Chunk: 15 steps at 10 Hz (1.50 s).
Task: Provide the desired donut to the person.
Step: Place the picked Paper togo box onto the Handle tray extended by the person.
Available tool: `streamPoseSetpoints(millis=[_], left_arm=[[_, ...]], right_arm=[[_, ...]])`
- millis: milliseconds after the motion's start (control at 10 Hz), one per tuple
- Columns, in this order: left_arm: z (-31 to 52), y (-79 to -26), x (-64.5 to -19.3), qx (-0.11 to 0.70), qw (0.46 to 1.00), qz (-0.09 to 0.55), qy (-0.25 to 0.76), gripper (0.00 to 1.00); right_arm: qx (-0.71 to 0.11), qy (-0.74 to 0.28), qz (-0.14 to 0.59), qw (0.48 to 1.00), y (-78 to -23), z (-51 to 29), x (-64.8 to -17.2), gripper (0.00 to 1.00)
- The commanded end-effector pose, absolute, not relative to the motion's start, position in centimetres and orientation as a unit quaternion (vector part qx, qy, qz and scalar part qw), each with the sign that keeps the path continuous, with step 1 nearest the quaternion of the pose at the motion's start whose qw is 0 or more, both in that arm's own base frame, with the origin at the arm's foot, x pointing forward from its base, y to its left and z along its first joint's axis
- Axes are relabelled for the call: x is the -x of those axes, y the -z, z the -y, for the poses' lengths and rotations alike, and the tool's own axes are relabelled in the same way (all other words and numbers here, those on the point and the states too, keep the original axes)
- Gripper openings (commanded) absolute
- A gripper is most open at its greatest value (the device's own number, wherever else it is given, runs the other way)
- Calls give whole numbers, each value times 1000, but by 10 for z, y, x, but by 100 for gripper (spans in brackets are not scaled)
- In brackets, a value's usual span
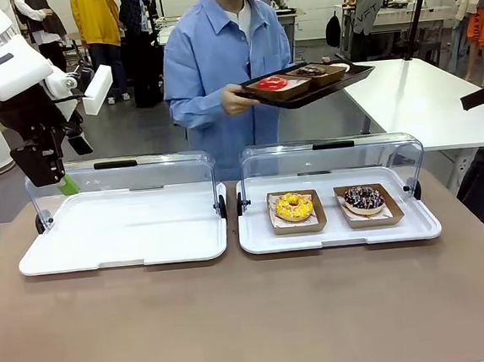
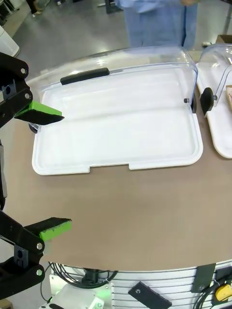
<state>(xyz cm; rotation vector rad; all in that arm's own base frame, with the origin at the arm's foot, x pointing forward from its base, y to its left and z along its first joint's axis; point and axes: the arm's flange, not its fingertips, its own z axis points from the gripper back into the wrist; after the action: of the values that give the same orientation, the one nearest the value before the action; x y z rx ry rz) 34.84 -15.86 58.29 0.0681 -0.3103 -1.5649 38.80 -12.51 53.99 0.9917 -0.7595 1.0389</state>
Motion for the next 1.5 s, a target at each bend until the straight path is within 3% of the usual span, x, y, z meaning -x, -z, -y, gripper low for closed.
streamPoseSetpoints(millis=[0,400,600,800,1000,1200,1400], left_arm=[[158,-586,-350,-26,699,137,701,100],[159,-583,-348,-30,698,139,702,100],[98,-601,-382,82,693,201,688,100],[30,-584,-406,217,679,243,658,100],[-24,-569,-412,318,609,315,655,100],[-72,-539,-398,317,564,390,655,100],[-105,-513,-385,288,564,448,630,100]], right_arm=[[-447,-465,342,684,-540,125,-388,100],[-447,-465,342,684,-540,125,-388,100],[-447,-465,342,684,-540,125,-388,100],[-447,-465,342,684,-540,125,-388,100],[-447,-465,342,684,-540,125,-388,100],[-447,-465,342,684,-540,125,-388,100],[-447,-465,342,684,-540,125,-388,100]])
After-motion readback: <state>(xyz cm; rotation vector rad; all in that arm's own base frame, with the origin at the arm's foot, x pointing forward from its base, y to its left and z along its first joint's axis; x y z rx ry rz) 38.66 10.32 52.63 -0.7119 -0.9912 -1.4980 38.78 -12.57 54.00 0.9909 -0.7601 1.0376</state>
